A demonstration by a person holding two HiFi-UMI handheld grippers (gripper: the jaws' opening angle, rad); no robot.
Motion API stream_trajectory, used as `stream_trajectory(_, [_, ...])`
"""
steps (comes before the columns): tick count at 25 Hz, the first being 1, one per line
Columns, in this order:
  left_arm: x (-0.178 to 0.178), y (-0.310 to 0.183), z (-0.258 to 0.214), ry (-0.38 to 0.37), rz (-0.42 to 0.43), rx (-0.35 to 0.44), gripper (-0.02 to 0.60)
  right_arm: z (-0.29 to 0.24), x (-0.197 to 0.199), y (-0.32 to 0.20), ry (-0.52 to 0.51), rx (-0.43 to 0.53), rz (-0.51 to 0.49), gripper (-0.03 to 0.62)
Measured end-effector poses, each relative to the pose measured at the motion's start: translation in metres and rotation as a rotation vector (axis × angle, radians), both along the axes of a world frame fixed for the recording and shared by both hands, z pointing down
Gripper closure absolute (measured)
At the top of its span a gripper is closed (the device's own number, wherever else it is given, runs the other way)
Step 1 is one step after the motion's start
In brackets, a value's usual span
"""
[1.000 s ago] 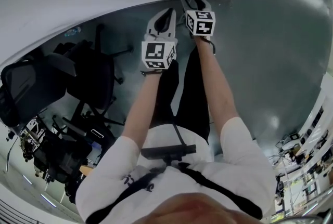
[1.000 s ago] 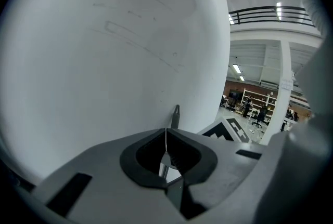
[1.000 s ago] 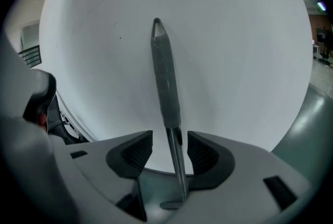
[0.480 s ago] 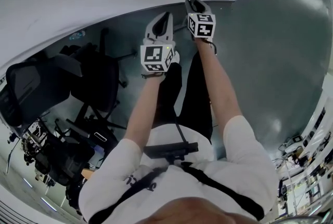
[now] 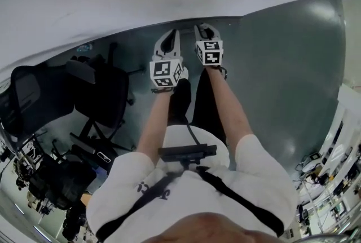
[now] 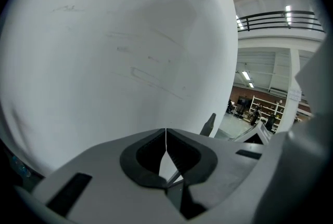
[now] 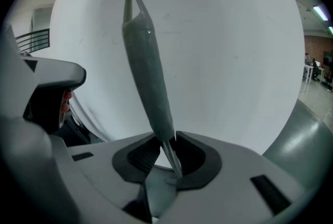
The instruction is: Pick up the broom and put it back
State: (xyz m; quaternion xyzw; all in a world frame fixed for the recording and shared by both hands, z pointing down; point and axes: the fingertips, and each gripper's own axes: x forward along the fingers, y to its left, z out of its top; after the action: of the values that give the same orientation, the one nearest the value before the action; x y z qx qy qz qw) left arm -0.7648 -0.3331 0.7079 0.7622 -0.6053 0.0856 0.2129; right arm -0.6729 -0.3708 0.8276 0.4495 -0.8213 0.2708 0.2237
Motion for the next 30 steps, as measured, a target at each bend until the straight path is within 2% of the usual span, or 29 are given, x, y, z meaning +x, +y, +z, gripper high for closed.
stream_trajectory(7, [-0.012,0.006,-0.091,0.004,-0.023,0.116,0.569,-0.128,0.014,0.001,-0.01,0.15,0.041,0.494])
stream_trajectory(14, [-0.002,0.012,-0.172,-0.013,0.018,0.224,0.569,-0.256,0.021,0.014,-0.047,0.344,0.068,0.494])
stream_trajectory(17, [-0.003,0.011,-0.201,-0.02,0.016,0.247,0.569,-0.309,0.026,0.025,-0.057,0.432,0.085,0.495])
stream_trajectory(20, [-0.007,0.007,-0.231,-0.067,0.001,0.252,0.569,-0.358,0.033,0.029,-0.075,0.515,0.102,0.495])
stream_trajectory(22, [-0.01,0.007,-0.252,-0.088,0.002,0.268,0.569,-0.386,0.036,0.032,-0.089,0.56,0.116,0.496])
stream_trajectory(30, [-0.002,0.032,-0.336,-0.082,0.044,0.395,0.569,-0.458,0.047,0.059,-0.108,0.666,0.184,0.496])
